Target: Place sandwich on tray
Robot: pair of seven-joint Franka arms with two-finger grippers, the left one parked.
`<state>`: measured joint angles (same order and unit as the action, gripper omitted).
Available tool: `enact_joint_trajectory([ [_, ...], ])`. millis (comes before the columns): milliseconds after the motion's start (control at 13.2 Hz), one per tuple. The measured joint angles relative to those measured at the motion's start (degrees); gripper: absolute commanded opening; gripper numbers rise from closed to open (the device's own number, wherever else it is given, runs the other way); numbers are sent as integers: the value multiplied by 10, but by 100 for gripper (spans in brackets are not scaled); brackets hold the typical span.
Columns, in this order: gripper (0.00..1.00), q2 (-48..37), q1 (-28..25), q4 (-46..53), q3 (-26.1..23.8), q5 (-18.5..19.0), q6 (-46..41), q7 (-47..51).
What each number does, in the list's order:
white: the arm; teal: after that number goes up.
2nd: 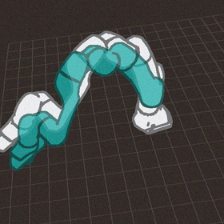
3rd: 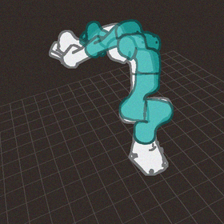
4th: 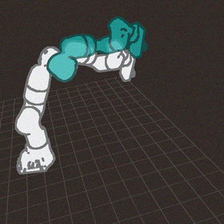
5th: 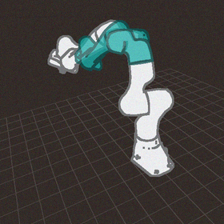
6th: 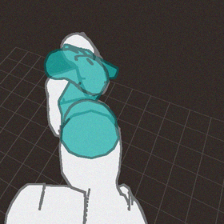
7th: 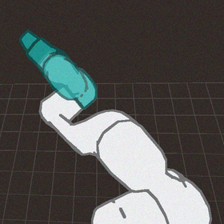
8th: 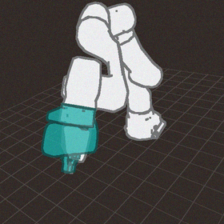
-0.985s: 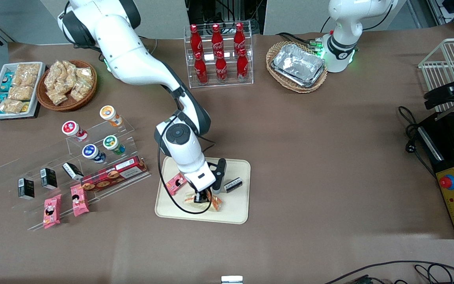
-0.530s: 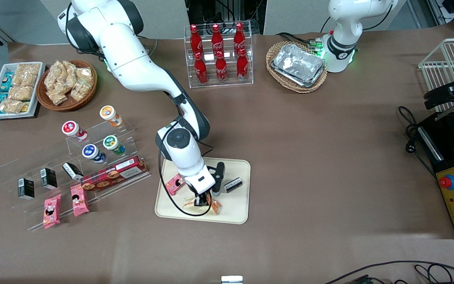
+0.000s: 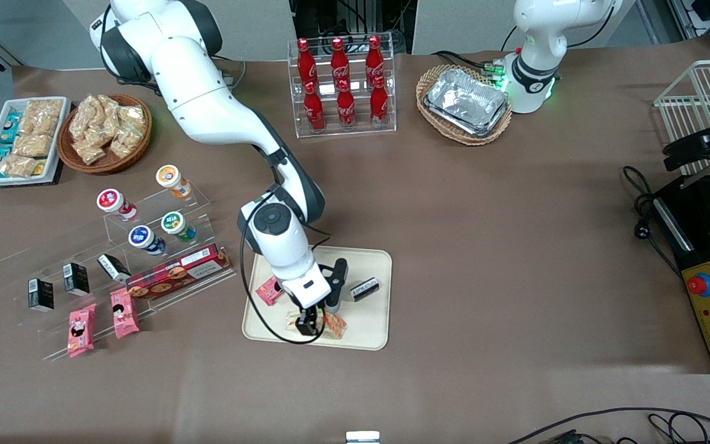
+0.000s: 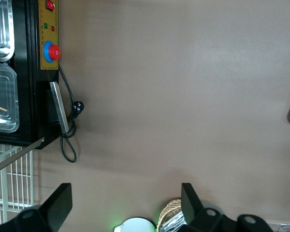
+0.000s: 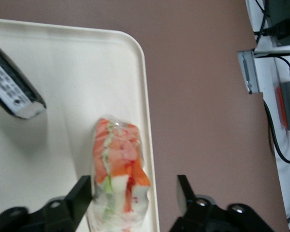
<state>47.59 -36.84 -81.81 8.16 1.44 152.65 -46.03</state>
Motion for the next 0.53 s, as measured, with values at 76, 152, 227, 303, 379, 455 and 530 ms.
enact_joint_trajectory([
  [76,100,-1,5,2,-1,-3,0,0],
  [152,100,-2,12,5,-4,-11,-2,1],
  [227,100,-7,18,11,-9,-21,-13,1],
  [303,100,-16,21,15,-11,-32,-30,1],
  [379,100,-30,21,19,-12,-49,-45,1],
  [455,100,-48,21,23,-12,-73,-63,2],
  [530,100,-71,22,26,-12,-106,-85,3],
])
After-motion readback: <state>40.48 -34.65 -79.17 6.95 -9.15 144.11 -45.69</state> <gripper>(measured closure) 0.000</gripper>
